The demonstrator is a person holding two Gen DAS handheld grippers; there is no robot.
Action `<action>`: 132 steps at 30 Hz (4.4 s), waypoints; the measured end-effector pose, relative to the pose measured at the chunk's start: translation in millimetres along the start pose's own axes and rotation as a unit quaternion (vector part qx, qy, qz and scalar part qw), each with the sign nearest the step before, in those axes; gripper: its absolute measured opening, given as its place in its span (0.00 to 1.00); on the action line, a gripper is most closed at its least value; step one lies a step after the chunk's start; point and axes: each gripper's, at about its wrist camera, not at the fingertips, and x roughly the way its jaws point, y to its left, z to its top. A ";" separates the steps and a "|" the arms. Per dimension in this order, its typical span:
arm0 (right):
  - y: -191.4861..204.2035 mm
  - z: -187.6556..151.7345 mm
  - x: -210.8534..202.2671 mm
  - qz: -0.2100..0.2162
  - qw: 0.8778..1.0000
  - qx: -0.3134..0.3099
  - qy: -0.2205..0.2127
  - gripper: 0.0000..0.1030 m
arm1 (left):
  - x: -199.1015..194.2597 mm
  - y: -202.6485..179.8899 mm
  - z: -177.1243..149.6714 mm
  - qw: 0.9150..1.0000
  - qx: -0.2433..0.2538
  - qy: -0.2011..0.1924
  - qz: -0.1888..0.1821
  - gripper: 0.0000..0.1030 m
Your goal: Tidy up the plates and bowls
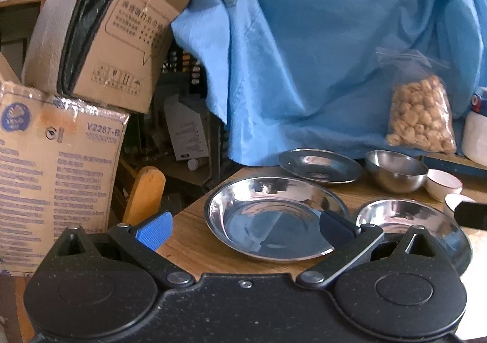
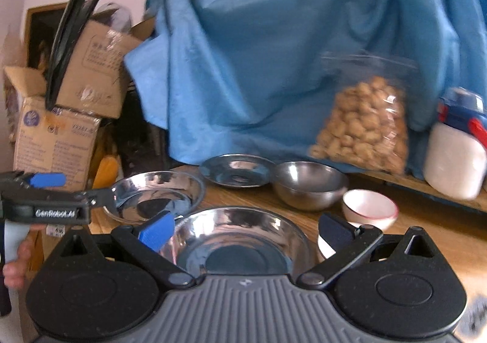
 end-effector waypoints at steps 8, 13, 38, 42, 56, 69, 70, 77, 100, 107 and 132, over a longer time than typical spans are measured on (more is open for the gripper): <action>18.5 25.9 50.5 0.036 0.998 -0.049 0.029 1.00 | 37.5 15.5 4.1 0.999 -0.009 0.037 -0.006 0.99; 22.6 38.8 94.4 0.067 0.995 -0.031 0.067 1.00 | 58.0 26.0 1.8 0.997 -0.021 0.067 -0.014 0.99; 20.6 38.7 182.2 0.129 0.971 0.052 0.193 0.53 | 79.5 50.2 -4.9 0.993 -0.070 0.071 -0.064 0.36; 18.9 36.8 185.4 0.132 0.970 0.058 0.196 0.35 | 81.4 56.1 -8.2 0.992 -0.080 0.075 -0.064 0.29; 12.6 49.0 166.4 0.151 0.972 0.094 0.151 0.11 | 59.9 52.6 8.7 0.994 -0.089 0.046 -0.042 0.15; -48.9 55.2 99.2 0.114 0.978 0.145 0.099 0.11 | 43.6 -18.8 24.6 0.993 -0.055 0.030 -0.100 0.15; -53.2 53.2 94.7 0.109 0.978 0.146 0.098 0.11 | 43.8 -22.9 23.4 0.993 -0.051 0.035 -0.104 0.15; -77.7 31.6 73.7 0.085 0.977 0.167 0.102 0.11 | 45.9 -53.9 15.9 0.992 -0.027 0.064 -0.110 0.15; -92.7 1.0 50.0 0.046 0.978 0.165 0.116 0.17 | 48.9 -95.3 4.6 0.988 0.047 0.102 -0.103 0.20; -87.1 -0.2 52.4 0.043 0.980 0.148 0.124 0.22 | 49.6 -96.4 4.7 0.988 0.054 0.104 -0.104 0.25; -59.3 1.2 48.9 0.034 0.988 0.077 0.128 0.65 | 41.6 -89.5 10.2 0.990 0.046 0.079 -0.111 0.70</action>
